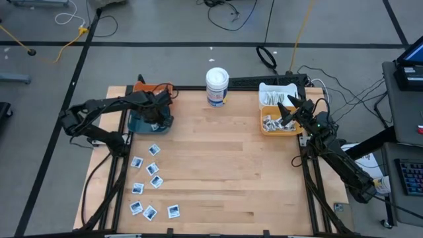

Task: Pick & Place First Aid Supplies
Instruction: Put the blue pad into the blue bin

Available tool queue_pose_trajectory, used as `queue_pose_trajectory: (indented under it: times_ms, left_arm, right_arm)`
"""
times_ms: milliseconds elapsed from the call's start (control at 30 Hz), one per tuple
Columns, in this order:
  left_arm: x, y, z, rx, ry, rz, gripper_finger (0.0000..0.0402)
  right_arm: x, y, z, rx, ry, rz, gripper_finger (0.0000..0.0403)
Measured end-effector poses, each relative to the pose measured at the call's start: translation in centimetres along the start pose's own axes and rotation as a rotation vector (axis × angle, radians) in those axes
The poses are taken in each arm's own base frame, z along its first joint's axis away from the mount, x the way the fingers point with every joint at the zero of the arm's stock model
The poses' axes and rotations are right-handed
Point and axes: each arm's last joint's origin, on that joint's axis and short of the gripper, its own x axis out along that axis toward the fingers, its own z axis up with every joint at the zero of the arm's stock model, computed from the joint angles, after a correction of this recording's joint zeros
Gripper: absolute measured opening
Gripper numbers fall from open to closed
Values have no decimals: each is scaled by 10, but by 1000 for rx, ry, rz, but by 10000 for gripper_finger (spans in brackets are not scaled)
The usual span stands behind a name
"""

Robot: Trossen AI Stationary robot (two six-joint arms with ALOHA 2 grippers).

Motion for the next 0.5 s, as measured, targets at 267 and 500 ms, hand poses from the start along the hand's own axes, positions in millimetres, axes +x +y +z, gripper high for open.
queue_pose_trajectory:
  times_ms: [267, 500]
  left_arm:
    - [-17, -2, 5, 36, 54, -45, 220]
    - [-40, -4, 4, 190, 134, -65, 223]
  right_arm:
    - [0, 0, 0, 0, 0, 0, 337]
    - [0, 0, 0, 0, 0, 0, 337]
